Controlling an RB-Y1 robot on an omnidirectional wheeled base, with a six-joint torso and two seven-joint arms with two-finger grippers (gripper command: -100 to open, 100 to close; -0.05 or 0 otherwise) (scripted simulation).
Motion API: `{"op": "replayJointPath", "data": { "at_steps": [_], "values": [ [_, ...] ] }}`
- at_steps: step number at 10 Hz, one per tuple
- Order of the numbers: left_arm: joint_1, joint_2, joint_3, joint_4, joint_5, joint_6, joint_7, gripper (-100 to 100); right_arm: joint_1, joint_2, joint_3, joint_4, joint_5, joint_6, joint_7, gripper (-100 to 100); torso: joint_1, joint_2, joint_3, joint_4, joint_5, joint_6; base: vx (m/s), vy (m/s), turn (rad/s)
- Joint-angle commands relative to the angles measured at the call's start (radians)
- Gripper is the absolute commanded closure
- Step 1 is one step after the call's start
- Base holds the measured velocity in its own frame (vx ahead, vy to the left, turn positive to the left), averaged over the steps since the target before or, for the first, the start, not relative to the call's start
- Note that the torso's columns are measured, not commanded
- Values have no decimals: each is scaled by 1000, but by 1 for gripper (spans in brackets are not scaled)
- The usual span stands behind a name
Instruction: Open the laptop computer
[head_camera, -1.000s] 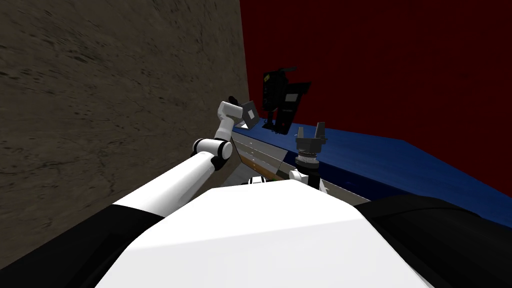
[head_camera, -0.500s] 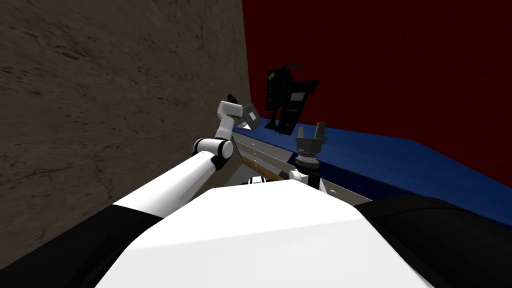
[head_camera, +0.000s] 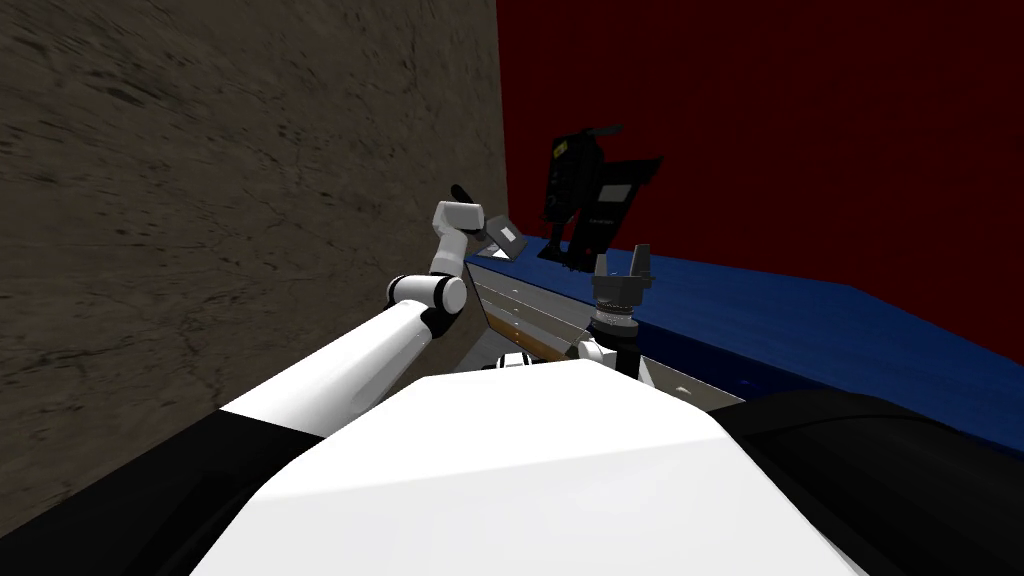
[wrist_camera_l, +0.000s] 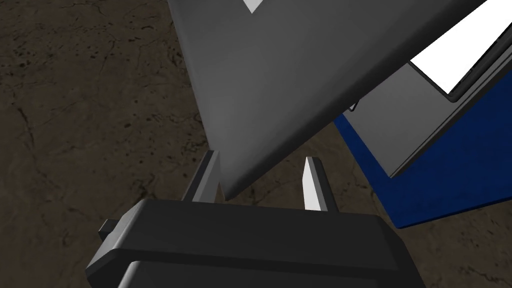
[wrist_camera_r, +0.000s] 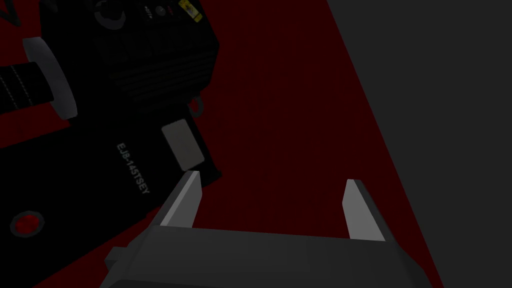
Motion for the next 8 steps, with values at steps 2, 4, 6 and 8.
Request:
{"op": "replayJointPath", "data": {
  "at_steps": [2,4,6,8],
  "values": [
    [2,-16,45,4,40,47,36,100,0,0,0,0,0,0,0,0,-1,0,0,-1,0,0,38,43,-5],
    [8,-24,74,11,67,66,60,100,0,0,0,0,0,0,0,0,3,-3,-2,-3,1,0,67,92,-3],
    [-30,-21,94,19,74,107,69,-100,0,0,0,0,0,0,0,0,3,-6,-4,-4,1,-1,66,73,8],
    [-60,-16,102,11,69,145,70,-100,0,0,0,0,0,0,0,0,-4,-1,-1,-2,-1,1,14,-15,12]
  ]
}}
